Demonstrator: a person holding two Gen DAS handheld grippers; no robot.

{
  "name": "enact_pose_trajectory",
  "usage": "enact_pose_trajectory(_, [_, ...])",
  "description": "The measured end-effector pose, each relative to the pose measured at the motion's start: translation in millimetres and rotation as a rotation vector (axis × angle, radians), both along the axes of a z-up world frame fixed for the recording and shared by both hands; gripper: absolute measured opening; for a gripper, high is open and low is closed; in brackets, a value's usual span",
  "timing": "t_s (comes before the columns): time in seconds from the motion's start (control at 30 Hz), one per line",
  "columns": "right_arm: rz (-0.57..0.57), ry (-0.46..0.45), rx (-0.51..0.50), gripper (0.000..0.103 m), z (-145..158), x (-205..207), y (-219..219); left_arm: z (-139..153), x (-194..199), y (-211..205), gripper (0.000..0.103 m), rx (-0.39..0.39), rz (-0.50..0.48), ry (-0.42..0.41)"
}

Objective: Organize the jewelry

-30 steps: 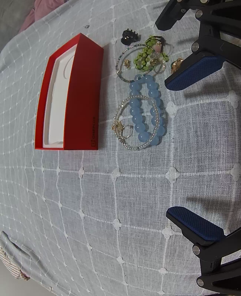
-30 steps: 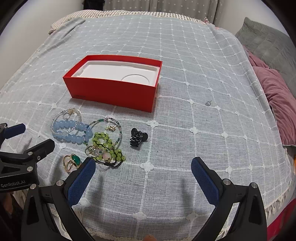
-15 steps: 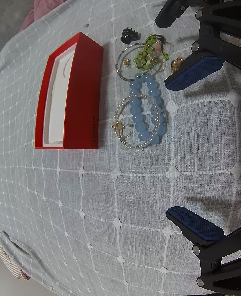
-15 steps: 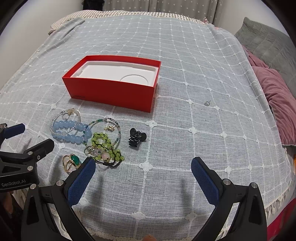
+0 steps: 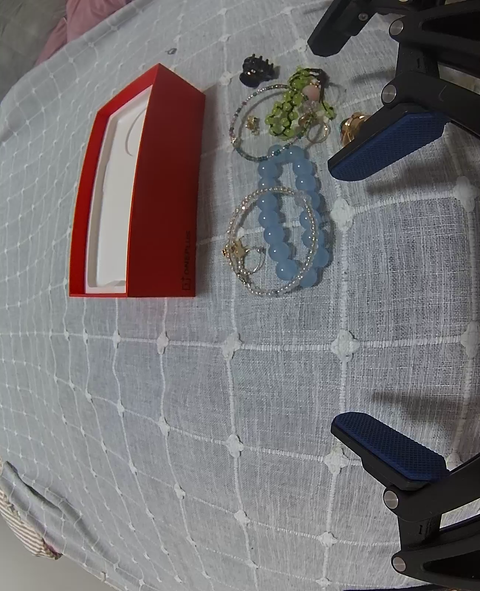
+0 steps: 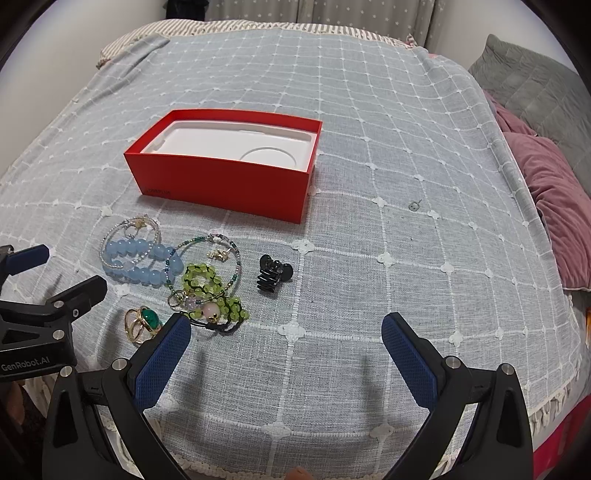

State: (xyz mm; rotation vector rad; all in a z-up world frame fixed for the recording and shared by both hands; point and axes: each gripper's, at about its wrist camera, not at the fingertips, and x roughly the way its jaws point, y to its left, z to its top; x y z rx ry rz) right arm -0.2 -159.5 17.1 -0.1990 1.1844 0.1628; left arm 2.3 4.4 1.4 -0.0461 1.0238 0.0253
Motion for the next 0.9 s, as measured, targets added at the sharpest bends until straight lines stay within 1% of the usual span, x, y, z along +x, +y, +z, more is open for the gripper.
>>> enact_pose_trajectory(0.4, [-0.002, -0.006, -0.006, 0.103, 1, 1, -1, -1, -1, 3, 0.103, 0.005, -0.003, -0.023])
enact_pose_trajectory(0.53, [-0.002, -0.011, -0.012, 0.103, 1, 2, 0, 4, -1, 3, 0.103, 0.027, -0.009, -0.077])
enact_pose_trajectory(0.6, [0.002, -0.013, -0.013, 0.103, 2, 3, 0, 9, -3, 4, 0.103, 0.041, -0.01, -0.125])
enact_pose_trajectory(0.7, [0.022, -0.041, -0.01, 0.103, 5, 4, -1, 7, 0, 7, 0.103, 0.013, -0.012, -0.076])
enact_pose_trajectory(0.77, [0.051, -0.058, -0.013, 0.103, 6, 6, -2, 5, 1, 10, 0.103, 0.013, -0.012, -0.054])
enact_pose_trajectory(0.83, [0.072, -0.073, -0.036, 0.103, 7, 7, -2, 4, 2, 12, 0.103, 0.029, -0.014, -0.049])
enact_pose_trajectory(0.9, [0.085, -0.084, -0.061, 0.103, 7, 9, -5, 4, 3, 15, 0.103, 0.032, -0.024, -0.073])
